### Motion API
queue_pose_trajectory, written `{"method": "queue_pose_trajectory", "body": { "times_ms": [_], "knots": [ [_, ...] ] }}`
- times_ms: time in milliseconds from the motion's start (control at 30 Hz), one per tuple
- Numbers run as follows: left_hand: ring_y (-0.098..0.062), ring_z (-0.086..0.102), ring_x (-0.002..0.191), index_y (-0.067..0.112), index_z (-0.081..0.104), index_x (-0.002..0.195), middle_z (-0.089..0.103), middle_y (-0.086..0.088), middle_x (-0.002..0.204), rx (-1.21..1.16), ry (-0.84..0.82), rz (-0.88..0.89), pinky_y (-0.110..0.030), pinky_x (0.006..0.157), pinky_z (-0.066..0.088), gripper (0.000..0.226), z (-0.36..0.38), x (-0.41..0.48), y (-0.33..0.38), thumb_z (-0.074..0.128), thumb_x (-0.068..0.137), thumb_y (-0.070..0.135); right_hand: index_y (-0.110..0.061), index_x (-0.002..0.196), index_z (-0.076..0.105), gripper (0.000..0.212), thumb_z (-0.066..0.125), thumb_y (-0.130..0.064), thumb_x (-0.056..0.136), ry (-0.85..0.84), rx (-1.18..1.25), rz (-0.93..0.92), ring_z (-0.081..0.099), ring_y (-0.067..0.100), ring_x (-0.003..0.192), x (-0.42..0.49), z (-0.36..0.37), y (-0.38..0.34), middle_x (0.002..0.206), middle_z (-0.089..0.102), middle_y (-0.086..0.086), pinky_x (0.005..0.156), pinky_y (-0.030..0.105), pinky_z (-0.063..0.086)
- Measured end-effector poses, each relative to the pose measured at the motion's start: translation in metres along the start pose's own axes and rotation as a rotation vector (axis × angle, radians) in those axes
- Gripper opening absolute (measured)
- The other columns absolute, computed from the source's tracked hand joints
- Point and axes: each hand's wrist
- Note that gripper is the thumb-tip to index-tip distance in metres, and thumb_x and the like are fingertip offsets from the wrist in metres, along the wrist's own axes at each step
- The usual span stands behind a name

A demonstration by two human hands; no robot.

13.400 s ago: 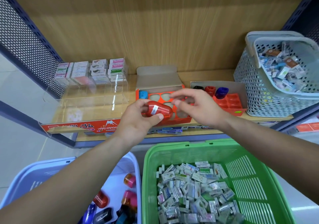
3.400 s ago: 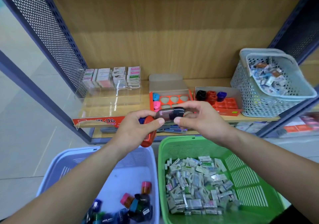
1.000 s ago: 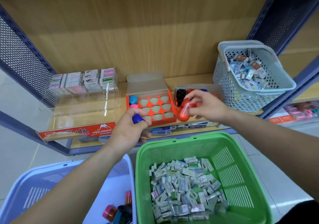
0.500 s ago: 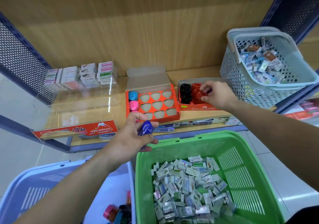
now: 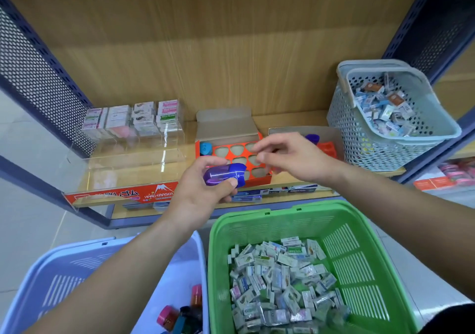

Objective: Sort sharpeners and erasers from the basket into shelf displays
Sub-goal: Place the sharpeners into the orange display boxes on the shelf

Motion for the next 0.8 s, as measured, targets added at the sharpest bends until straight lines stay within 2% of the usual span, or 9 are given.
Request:
{"method": "queue_pose_trajectory", "body": {
  "times_ms": [67,133,200,267,400,467,533,667,800],
  "knots": [
    [-0.02,0.071,0.069,0.012,0.058,0.114,0.072,-0.011,0.093,-0.042,0.03,0.012,-0.024,0.058,0.057,0.035,0.0,-0.002,0.004,0.072,0.086,-0.004,-0.012,0.115,0.07,0.018,0.063,-0.01,0.098,-0.103,0.116,0.002,0.07,0.017,0.074,-0.007,0.017,-0.023,0.087,0.071,0.002,0.067,0.027,0.056],
    [-0.014,0.068,0.061,0.013,0.059,0.111,0.072,-0.006,0.083,-0.055,0.048,0.037,-0.022,0.053,0.054,0.032,-0.002,-0.005,0.007,0.073,0.086,-0.003,-0.007,0.121,0.066,0.025,0.064,-0.007,0.096,-0.139,0.141,0.005,0.069,0.021,0.077,-0.012,0.026,-0.033,0.096,0.07,0.009,0.076,0.036,0.059],
    [-0.009,0.064,0.055,0.015,0.061,0.108,0.071,0.002,0.076,-0.036,0.056,0.063,-0.02,0.049,0.05,0.031,-0.003,-0.008,0.008,0.075,0.085,0.0,-0.01,0.119,0.066,0.026,0.067,-0.004,0.094,-0.157,0.171,0.025,0.071,0.027,0.082,-0.014,0.026,-0.034,0.1,0.069,0.008,0.082,0.042,0.06],
    [-0.009,0.062,0.055,0.015,0.064,0.108,0.071,0.003,0.075,-0.056,0.047,0.077,-0.02,0.05,0.05,0.028,-0.003,-0.011,0.009,0.074,0.086,0.001,-0.013,0.112,0.066,0.023,0.07,-0.005,0.091,-0.195,0.261,0.055,0.073,0.028,0.084,-0.017,0.024,-0.03,0.095,0.07,0.004,0.081,0.039,0.062],
    [-0.019,0.072,0.073,0.019,0.071,0.11,0.076,0.002,0.088,-0.088,-0.031,0.059,-0.027,0.072,0.061,0.026,0.0,-0.016,0.01,0.067,0.092,0.0,-0.011,0.104,0.069,0.019,0.072,-0.001,0.088,-0.164,0.37,0.06,0.071,0.027,0.083,-0.021,0.024,-0.016,0.095,0.07,0.008,0.077,0.032,0.061],
    [-0.018,0.072,0.082,0.026,0.071,0.108,0.074,0.002,0.096,0.034,-0.062,0.074,-0.032,0.08,0.06,0.029,0.003,-0.015,0.003,0.067,0.093,0.002,-0.008,0.108,0.07,0.022,0.073,0.001,0.087,-0.11,0.345,0.072,0.069,0.027,0.082,-0.023,0.015,-0.004,0.099,0.07,0.011,0.077,0.035,0.058],
    [-0.014,0.068,0.084,0.028,0.069,0.108,0.071,0.003,0.098,0.255,-0.046,0.089,-0.034,0.086,0.058,0.026,0.005,-0.007,-0.013,0.07,0.092,0.009,-0.01,0.109,0.071,0.023,0.072,-0.001,0.088,-0.012,0.277,0.105,0.066,0.023,0.08,-0.022,-0.004,0.016,0.098,0.071,0.013,0.075,0.036,0.056],
    [-0.013,0.065,0.098,0.025,0.063,0.122,0.066,0.007,0.113,0.627,-0.086,0.088,-0.039,0.096,0.053,0.034,0.02,0.025,-0.044,0.073,0.09,0.028,-0.023,0.111,0.071,0.023,0.07,-0.011,0.092,0.327,-0.146,0.126,0.06,0.006,0.069,-0.015,-0.057,0.074,0.094,0.072,0.007,0.072,0.027,0.048],
    [-0.021,0.054,0.123,0.02,0.056,0.134,0.058,0.0,0.132,0.922,-0.074,0.244,-0.036,0.103,0.044,0.049,0.058,0.073,-0.054,0.066,0.092,0.04,-0.018,0.125,0.065,0.032,0.068,-0.018,0.093,0.445,-0.507,0.17,0.063,0.016,0.092,-0.006,-0.095,0.112,0.112,0.065,0.0,0.084,0.029,0.049]
  ]
}}
Point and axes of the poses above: each hand's wrist, its own x-axis towards the middle knuckle, its own z-axis out of the palm, y = z × x
